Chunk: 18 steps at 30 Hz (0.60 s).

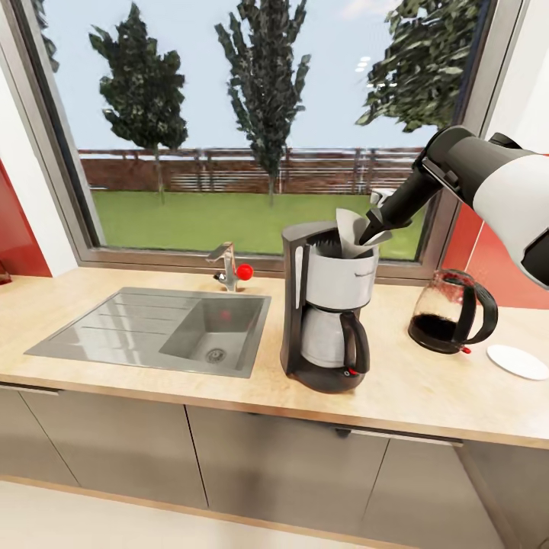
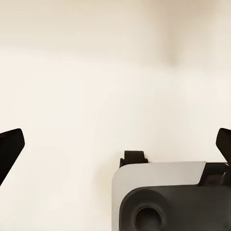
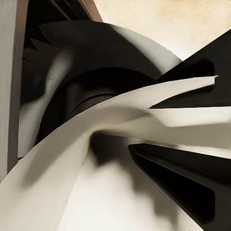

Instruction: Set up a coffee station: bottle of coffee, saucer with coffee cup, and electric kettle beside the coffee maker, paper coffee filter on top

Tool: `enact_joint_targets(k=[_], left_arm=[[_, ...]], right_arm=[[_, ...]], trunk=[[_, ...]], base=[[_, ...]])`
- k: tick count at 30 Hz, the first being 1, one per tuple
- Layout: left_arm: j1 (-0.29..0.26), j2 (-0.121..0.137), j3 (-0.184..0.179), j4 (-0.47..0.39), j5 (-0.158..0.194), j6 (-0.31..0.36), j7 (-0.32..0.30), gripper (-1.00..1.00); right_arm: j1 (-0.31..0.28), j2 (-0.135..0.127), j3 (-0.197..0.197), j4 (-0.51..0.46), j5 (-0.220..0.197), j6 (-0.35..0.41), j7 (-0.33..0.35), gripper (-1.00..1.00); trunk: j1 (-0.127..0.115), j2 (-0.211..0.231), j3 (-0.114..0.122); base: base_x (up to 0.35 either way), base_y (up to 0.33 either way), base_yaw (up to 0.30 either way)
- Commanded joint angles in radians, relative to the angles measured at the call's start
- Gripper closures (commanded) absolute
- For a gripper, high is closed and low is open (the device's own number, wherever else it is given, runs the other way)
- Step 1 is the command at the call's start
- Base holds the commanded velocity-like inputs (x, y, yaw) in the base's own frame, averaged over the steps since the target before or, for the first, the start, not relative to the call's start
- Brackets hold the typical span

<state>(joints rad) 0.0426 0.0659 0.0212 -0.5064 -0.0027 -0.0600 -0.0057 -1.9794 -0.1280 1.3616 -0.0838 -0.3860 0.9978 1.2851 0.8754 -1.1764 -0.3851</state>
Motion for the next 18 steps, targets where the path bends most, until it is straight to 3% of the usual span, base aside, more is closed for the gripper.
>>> enact_joint_targets(k=[1,18], left_arm=[[0.000,0.000,0.002,-0.001,0.000,-0.001,-0.001,-1.00],[0.000,0.000,0.002,-0.001,0.000,-0.001,-0.001,-1.00]], right_arm=[[-0.001,-0.001,0.008,-0.002,-0.008,0.009,0.002,1.00],[-0.001,-0.001,0.008,-0.002,-0.008,0.009,0.002,1.00]], trunk=[[0.000,-0.001,-0.001],[0.000,-0.001,-0.004]], base=[[0.000,0.000,0.000],[0.000,0.000,0.000]])
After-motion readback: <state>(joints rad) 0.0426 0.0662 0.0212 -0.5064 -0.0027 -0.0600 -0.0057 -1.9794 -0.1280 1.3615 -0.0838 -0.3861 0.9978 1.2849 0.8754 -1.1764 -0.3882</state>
